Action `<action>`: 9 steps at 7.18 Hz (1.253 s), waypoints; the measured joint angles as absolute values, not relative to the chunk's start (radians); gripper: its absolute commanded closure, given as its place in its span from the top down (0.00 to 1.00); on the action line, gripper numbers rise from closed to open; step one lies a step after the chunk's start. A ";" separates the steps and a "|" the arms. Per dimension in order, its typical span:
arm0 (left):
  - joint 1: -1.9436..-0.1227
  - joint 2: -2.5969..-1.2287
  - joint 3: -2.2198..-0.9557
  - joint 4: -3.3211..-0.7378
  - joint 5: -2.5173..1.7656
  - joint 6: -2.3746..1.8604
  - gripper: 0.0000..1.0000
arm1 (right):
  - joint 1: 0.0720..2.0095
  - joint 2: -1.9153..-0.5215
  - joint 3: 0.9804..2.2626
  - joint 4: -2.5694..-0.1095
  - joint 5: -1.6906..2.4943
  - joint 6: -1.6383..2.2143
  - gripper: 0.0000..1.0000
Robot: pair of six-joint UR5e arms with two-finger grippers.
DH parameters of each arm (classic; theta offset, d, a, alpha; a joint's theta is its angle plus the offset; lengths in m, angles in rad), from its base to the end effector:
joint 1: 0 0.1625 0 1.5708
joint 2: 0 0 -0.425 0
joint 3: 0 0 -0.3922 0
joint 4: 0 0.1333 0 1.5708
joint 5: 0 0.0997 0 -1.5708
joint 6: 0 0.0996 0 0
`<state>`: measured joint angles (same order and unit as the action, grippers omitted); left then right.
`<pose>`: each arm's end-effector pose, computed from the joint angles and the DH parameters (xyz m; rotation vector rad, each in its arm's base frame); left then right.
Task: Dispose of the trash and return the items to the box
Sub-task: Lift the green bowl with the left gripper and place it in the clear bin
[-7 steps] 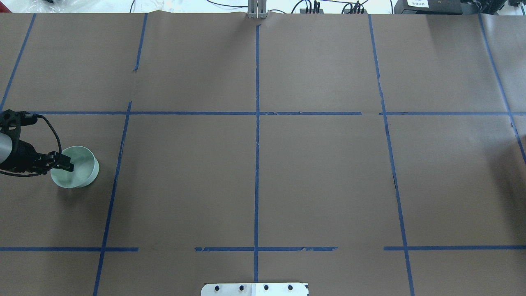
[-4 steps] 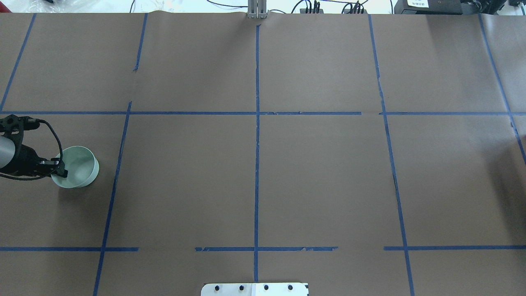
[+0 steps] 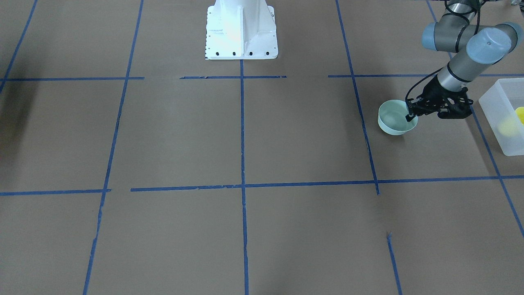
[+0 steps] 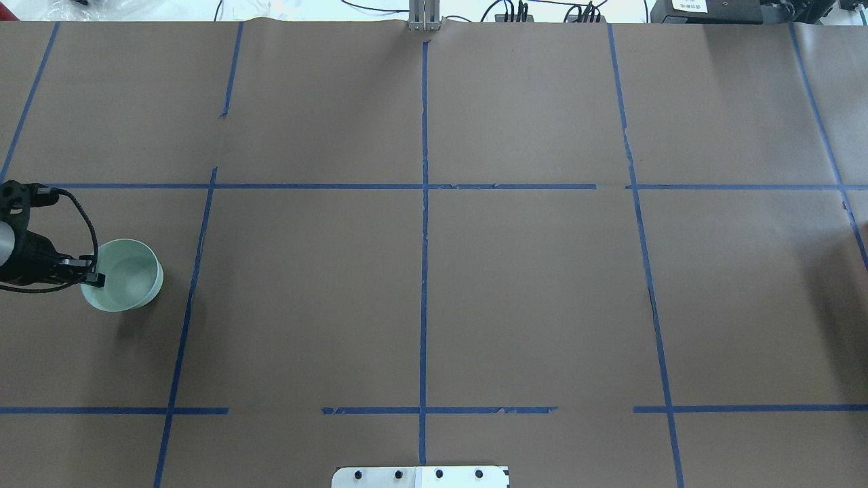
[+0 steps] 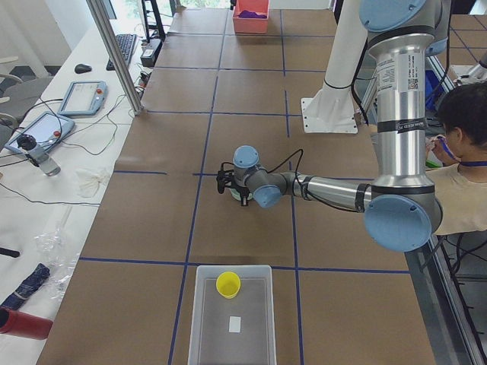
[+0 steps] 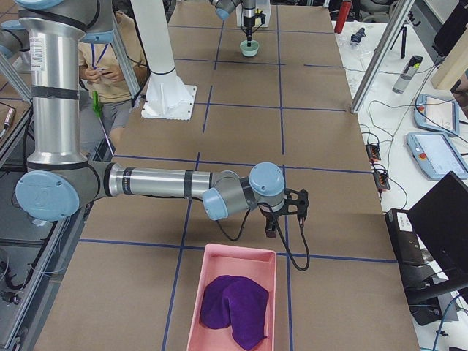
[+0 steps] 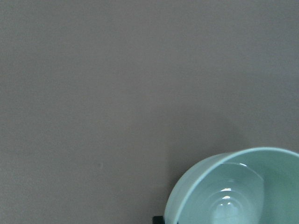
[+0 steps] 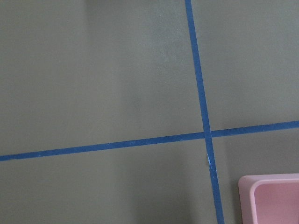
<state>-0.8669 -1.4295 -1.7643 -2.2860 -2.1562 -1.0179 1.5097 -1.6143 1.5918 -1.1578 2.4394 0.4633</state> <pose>0.2388 -0.4022 0.5533 0.0636 0.9255 -0.0666 0.0272 -0.4929 0.6175 0.1309 -0.9232 0.2032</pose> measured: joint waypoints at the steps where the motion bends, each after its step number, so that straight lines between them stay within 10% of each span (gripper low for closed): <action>1: -0.927 -1.375 -1.816 -2.284 -2.159 -0.942 0.00 | 1.510 -1.616 1.592 -1.157 2.440 0.463 1.00; 4: -1.335 -1.336 -1.734 -2.185 -2.162 -0.334 0.00 | 1.510 -1.618 1.592 -1.154 2.441 0.463 1.00; 9: -1.747 -1.554 -1.188 -2.060 -2.144 0.296 0.00 | 1.500 -1.613 1.588 -1.152 2.430 0.470 1.00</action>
